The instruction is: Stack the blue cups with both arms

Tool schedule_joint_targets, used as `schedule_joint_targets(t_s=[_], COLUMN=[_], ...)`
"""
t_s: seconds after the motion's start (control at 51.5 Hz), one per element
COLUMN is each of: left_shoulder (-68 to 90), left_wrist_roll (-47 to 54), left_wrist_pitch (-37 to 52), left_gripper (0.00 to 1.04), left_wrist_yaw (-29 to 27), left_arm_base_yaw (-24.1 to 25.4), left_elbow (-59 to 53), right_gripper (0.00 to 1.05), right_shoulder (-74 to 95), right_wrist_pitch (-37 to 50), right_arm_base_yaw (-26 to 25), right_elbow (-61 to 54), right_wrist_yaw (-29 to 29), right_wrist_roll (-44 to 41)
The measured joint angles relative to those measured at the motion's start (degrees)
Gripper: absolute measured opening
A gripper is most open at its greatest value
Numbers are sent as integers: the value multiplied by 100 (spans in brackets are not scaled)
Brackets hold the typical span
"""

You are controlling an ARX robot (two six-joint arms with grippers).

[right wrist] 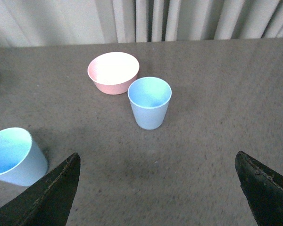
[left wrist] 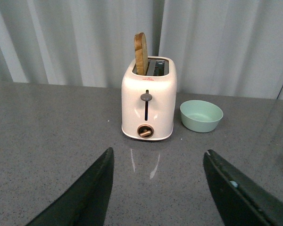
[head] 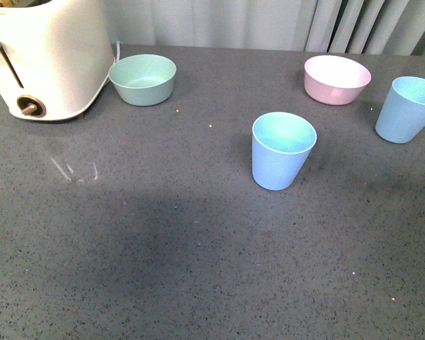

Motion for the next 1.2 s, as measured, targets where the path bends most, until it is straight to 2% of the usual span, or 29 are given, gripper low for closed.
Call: schedule_joint_targets(t_s=[0.136, 0.214, 0.563, 0.951, 1.01, 1.126, 1.204], left_shoulder=[0, 0, 0, 0, 0, 0, 0], left_wrist_roll=[0, 2, 11, 11, 11, 11, 13], left_wrist_pitch=[0, 0, -2, -2, -2, -2, -2], left_gripper=[84, 97, 96, 96, 96, 96, 96], left_wrist_yaw=[0, 0, 0, 0, 0, 0, 0], left_arm_base_yaw=[-2, -2, 0, -2, -2, 0, 0], left_elbow=[0, 0, 0, 0, 0, 0, 0], right_gripper=[96, 96, 96, 96, 90, 66, 55], right_shoulder=[1679, 2673, 4962, 5851, 5899, 6022, 6072], right_wrist_pitch=[105, -192, -1279, -1665, -1670, -1672, -1672], right_arm_base_yaw=[175, 332, 772, 931, 944, 949, 949], right_elbow=[984, 1698, 3952, 4688, 4723, 4802, 4811], right_wrist_yaw=[278, 376, 728, 1086, 1084, 1126, 1161], right_wrist_roll=[-776, -1355, -1840, -1851, -1836, -1749, -1690])
